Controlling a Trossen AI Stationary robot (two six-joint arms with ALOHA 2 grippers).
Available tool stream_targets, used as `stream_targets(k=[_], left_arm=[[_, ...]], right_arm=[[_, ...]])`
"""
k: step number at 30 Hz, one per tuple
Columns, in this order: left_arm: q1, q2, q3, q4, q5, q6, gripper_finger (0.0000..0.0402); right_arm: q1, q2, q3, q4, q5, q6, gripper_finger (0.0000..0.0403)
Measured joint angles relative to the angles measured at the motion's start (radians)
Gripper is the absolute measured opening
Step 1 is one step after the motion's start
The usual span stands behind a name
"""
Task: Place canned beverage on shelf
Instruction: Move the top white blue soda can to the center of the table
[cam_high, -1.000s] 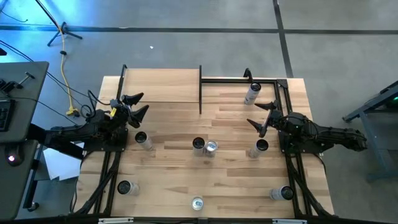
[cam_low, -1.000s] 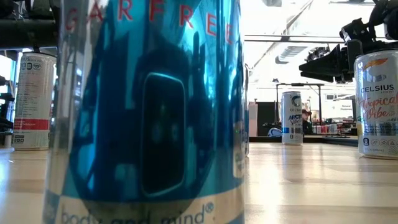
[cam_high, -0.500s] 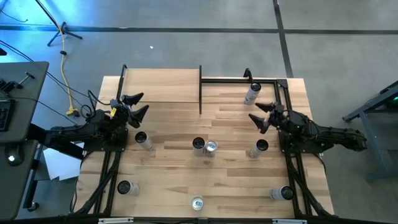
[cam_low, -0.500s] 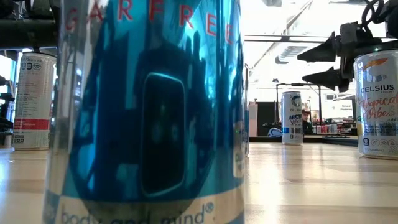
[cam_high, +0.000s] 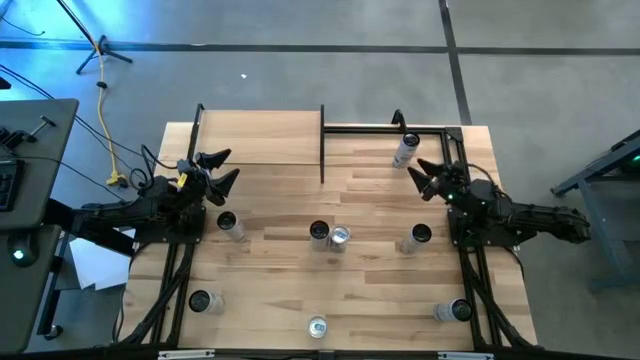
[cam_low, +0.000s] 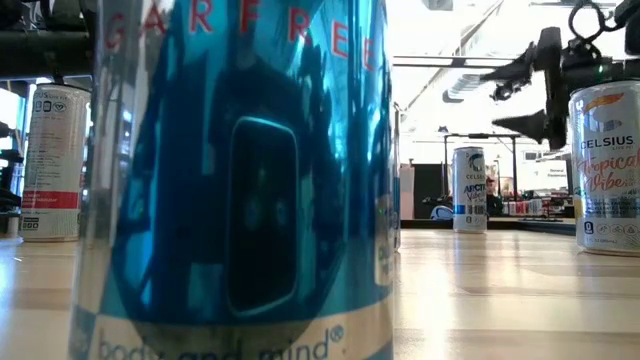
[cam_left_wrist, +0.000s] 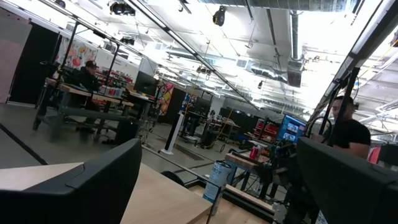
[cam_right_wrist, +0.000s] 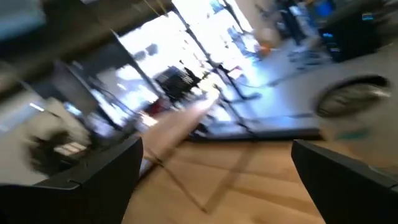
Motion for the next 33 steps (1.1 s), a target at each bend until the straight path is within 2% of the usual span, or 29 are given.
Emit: stream_targets(k=[5, 8, 12, 19, 24, 28, 33], left_arm=[[0.000, 0.000, 0.000, 0.000, 0.000, 0.000, 0.0400], [0.000, 0.000, 0.000, 0.000, 0.000, 0.000, 0.0400], [0.000, 0.000, 0.000, 0.000, 0.000, 0.000, 0.0400], [0.000, 0.000, 0.000, 0.000, 0.000, 0.000, 0.0400], [0.000, 0.000, 0.000, 0.000, 0.000, 0.000, 0.0400], [0.000, 0.000, 0.000, 0.000, 0.000, 0.000, 0.0400], [0.000, 0.000, 0.000, 0.000, 0.000, 0.000, 0.0400]], right_arm=[[0.000, 0.000, 0.003, 0.083, -0.035, 0.028, 0.0400], [0.000, 0.004, 0.068, -0.080, -0.029, 0.050, 0.0400], [0.000, 0.074, 0.230, -0.376, 0.022, 0.051, 0.0400], [0.000, 0.363, 0.512, -0.664, 0.061, 0.075, 0.0400], [-0.014, 0.623, 0.640, -0.808, 0.090, 0.136, 0.0400], [-0.095, 0.792, 0.758, -0.897, 0.019, 0.154, 0.0400], [-0.228, 0.941, 0.959, -1.101, -0.055, 0.146, 0.0400]])
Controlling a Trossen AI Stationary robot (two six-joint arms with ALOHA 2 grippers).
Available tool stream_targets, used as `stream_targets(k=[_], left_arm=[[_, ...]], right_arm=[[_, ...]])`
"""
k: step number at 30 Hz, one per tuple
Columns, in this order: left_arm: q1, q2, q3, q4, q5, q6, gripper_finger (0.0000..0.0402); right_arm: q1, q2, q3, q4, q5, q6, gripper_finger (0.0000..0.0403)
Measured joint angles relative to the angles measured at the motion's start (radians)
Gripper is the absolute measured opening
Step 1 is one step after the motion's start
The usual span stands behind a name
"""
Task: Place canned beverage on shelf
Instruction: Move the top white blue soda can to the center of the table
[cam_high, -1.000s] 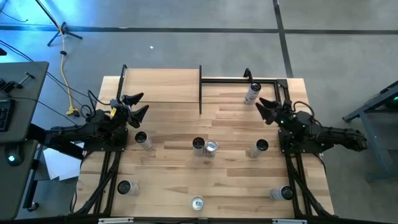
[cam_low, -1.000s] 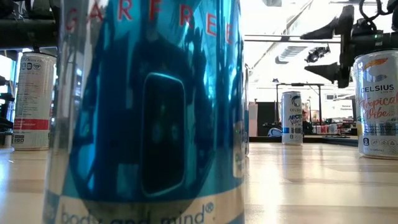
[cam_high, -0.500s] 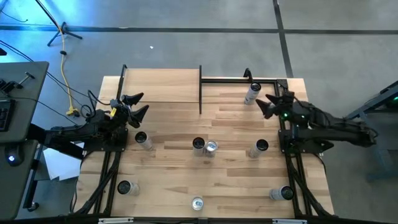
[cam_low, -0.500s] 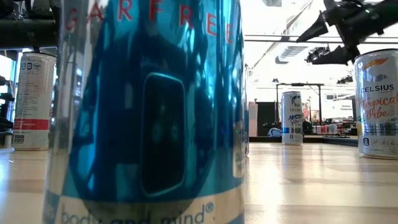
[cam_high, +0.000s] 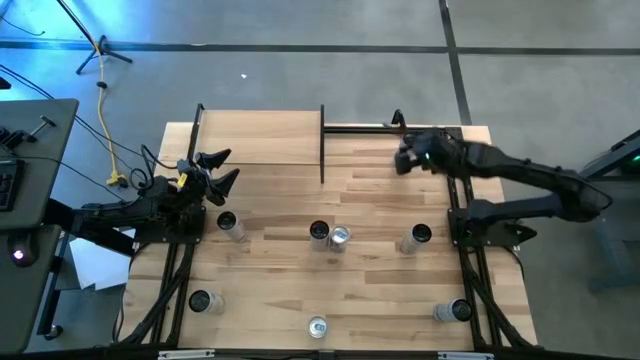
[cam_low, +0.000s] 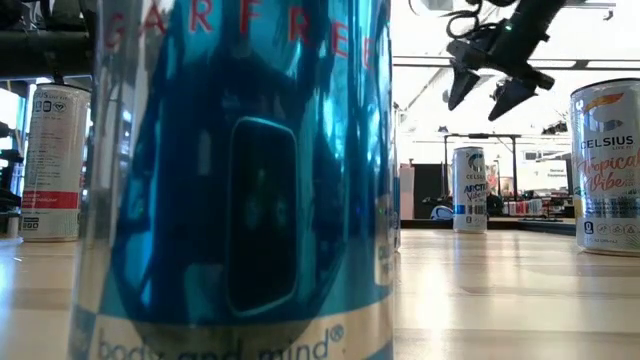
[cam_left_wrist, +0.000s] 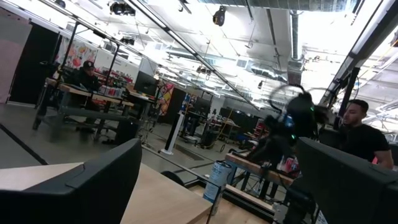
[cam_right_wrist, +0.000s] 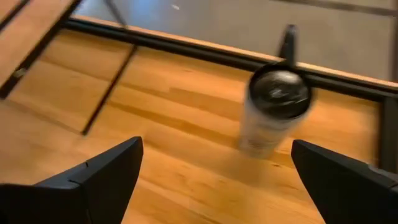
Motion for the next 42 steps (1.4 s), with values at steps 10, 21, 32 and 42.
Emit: stream_targets(k=[10, 21, 32, 42], left_arm=[[0.000, 0.000, 0.000, 0.000, 0.000, 0.000, 0.0400], [0.000, 0.000, 0.000, 0.000, 0.000, 0.000, 0.0400], [0.000, 0.000, 0.000, 0.000, 0.000, 0.000, 0.0400], [0.000, 0.000, 0.000, 0.000, 0.000, 0.000, 0.0400]], right_arm=[[-0.254, 0.201, 0.239, -0.210, -0.169, -0.137, 0.0400], [-0.427, 0.363, 0.239, -0.189, -0.287, -0.289, 0.0400], [-0.479, 0.440, 0.239, -0.117, -0.362, -0.338, 0.0400], [-0.479, 0.470, 0.239, -0.133, -0.366, -0.397, 0.0400]])
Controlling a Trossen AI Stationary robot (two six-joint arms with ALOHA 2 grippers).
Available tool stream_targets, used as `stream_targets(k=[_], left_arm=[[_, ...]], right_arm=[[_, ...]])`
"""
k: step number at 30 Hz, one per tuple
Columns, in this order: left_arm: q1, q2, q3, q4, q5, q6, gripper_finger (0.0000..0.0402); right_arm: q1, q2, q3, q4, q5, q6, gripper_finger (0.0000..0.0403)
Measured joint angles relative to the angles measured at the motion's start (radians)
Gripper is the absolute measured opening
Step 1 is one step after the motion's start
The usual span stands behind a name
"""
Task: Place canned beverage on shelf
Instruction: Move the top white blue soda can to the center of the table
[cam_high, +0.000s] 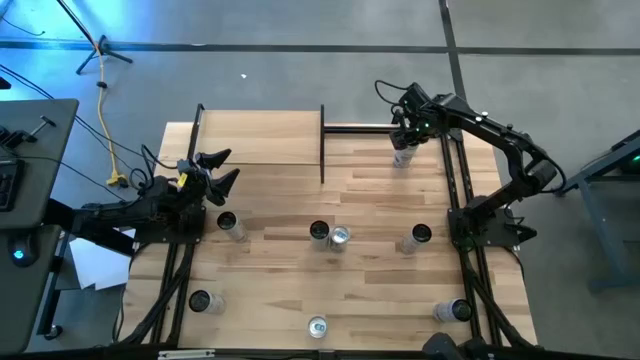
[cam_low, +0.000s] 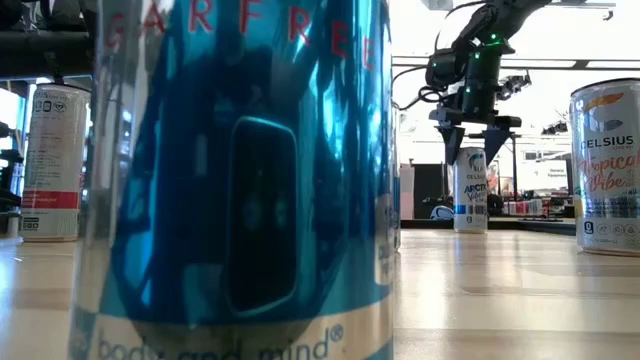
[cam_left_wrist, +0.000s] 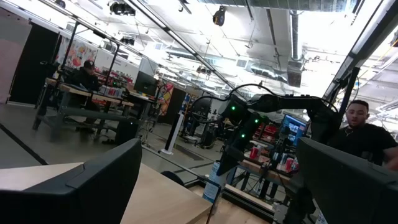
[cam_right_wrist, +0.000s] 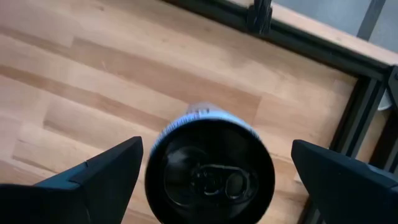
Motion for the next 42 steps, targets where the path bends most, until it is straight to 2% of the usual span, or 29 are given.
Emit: stream_targets(k=[5, 9, 17, 21, 26, 32, 42], left_arm=[[0.000, 0.000, 0.000, 0.000, 0.000, 0.000, 0.0400], [0.000, 0.000, 0.000, 0.000, 0.000, 0.000, 0.0400], [0.000, 0.000, 0.000, 0.000, 0.000, 0.000, 0.0400], [0.000, 0.000, 0.000, 0.000, 0.000, 0.000, 0.0400], [0.000, 0.000, 0.000, 0.000, 0.000, 0.000, 0.0400], [0.000, 0.000, 0.000, 0.000, 0.000, 0.000, 0.0400], [0.000, 0.000, 0.000, 0.000, 0.000, 0.000, 0.0400]], right_arm=[[0.000, 0.004, 0.000, 0.001, 0.000, -0.022, 0.0386], [0.000, 0.004, 0.000, 0.001, -0.001, -0.043, 0.0356], [0.000, 0.003, 0.000, 0.004, -0.022, -0.035, 0.0244], [0.000, 0.002, 0.002, -0.014, -0.050, -0.019, 0.0242], [0.015, 0.006, 0.050, -0.130, -0.085, 0.011, 0.0242], [0.107, 0.006, 0.201, -0.194, -0.083, 0.062, 0.0242], [0.350, 0.004, 0.549, -0.190, -0.074, 0.168, 0.0242]])
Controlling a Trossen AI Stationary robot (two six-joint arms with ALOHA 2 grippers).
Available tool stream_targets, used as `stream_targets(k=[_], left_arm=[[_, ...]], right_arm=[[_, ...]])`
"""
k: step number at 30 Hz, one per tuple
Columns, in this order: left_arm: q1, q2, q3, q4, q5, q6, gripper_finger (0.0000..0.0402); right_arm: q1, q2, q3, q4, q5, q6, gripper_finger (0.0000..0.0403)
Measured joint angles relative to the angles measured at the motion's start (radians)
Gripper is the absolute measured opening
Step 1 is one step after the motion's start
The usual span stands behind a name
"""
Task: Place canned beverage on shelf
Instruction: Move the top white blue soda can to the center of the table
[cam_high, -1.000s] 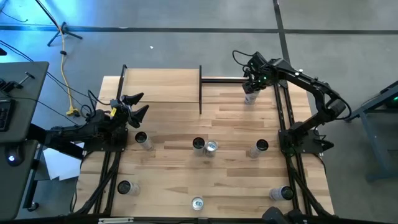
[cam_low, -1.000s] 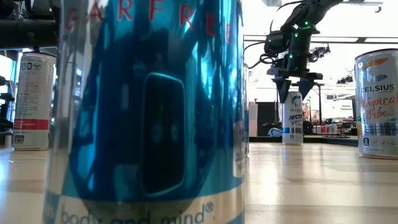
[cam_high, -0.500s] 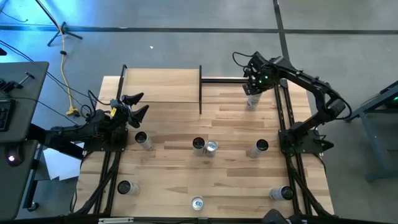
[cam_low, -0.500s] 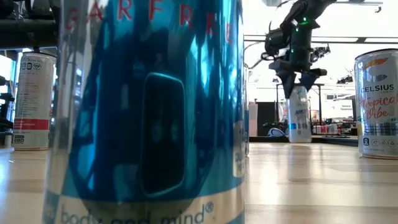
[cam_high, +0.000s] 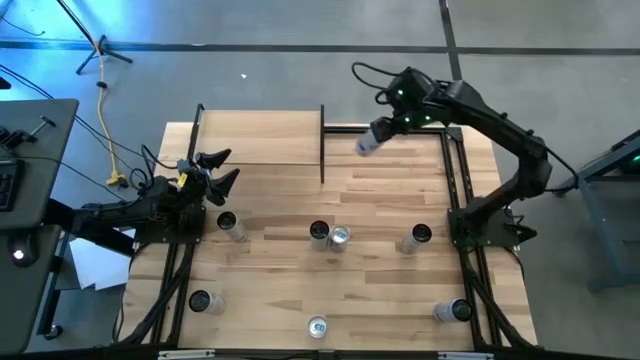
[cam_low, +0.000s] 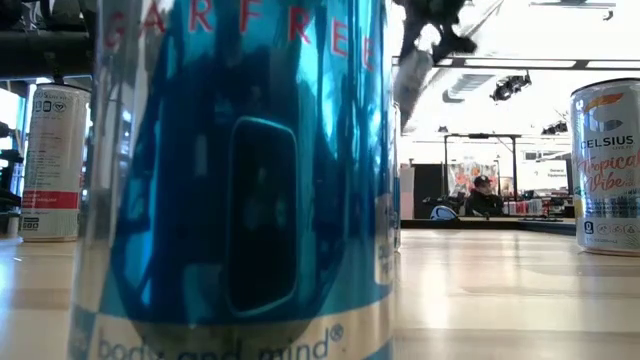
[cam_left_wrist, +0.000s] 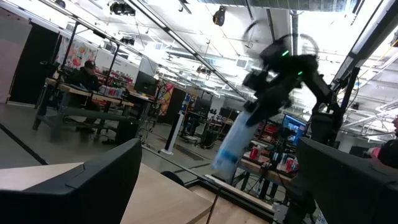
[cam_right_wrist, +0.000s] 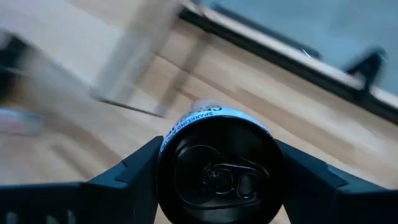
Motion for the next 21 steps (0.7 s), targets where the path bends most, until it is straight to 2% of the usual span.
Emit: stream_targets(k=[5, 10, 16, 21], left_arm=[[0.000, 0.000, 0.000, 0.000, 0.000, 0.000, 0.0400], [0.000, 0.000, 0.000, 0.000, 0.000, 0.000, 0.0400], [0.000, 0.000, 0.000, 0.000, 0.000, 0.000, 0.0400], [0.000, 0.000, 0.000, 0.000, 0.000, 0.000, 0.0400]], right_arm=[[0.112, 0.019, 0.144, -0.007, 0.037, 0.027, 0.0242], [0.204, 0.094, 0.262, -0.001, 0.055, 0.026, 0.0242], [0.245, 0.266, 0.405, -0.019, 0.045, -0.012, 0.0242], [0.236, 0.421, 0.599, -0.074, 0.036, -0.066, 0.0242]])
